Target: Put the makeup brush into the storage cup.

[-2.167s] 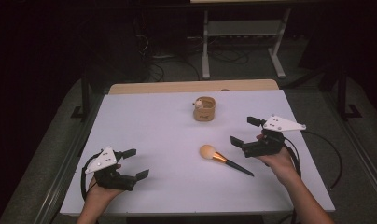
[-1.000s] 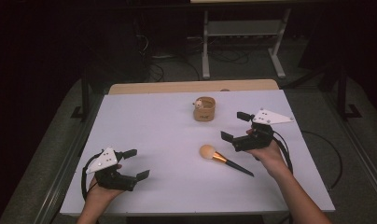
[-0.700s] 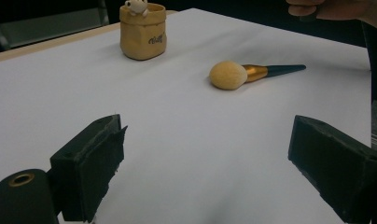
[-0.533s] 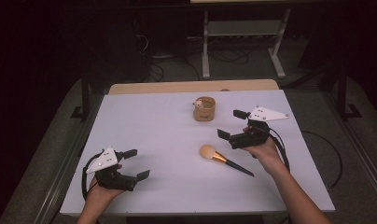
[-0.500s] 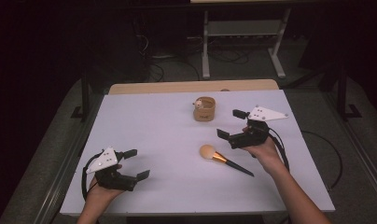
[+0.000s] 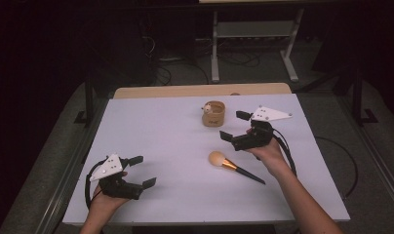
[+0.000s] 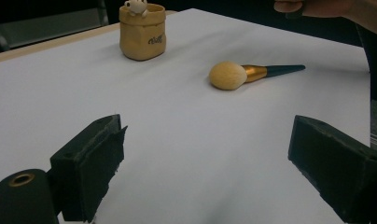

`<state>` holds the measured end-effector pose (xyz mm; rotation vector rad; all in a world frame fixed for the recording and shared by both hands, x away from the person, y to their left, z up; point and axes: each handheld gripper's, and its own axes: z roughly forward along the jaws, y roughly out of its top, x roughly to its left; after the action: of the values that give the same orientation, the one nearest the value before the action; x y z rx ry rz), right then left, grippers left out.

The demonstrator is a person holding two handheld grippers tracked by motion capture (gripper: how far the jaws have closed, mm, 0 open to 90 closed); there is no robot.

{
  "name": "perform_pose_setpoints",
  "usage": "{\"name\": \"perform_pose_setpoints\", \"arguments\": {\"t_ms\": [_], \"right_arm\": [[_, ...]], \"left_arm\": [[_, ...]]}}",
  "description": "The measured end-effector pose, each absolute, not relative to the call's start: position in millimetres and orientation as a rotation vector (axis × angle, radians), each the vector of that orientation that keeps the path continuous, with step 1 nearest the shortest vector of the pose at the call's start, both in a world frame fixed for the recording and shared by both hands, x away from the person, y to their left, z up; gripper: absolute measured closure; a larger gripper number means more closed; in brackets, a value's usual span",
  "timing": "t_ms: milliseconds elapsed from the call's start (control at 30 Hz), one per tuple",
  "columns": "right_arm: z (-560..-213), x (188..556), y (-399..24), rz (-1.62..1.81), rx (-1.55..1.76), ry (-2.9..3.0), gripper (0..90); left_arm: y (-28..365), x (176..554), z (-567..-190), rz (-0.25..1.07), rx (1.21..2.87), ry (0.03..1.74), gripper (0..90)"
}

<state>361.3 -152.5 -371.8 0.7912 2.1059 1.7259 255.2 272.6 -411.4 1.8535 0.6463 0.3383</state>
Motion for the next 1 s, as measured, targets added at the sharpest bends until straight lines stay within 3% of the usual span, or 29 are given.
{"name": "perform_pose_setpoints", "arguments": {"t_ms": [1000], "right_arm": [[-370.3, 361.1, -147.0, 1.438, 0.823, 2.346, 0.0]], "left_arm": [[272.4, 255.9, -412.3, 0.331, 1.86, 0.643, 10.1]]}}
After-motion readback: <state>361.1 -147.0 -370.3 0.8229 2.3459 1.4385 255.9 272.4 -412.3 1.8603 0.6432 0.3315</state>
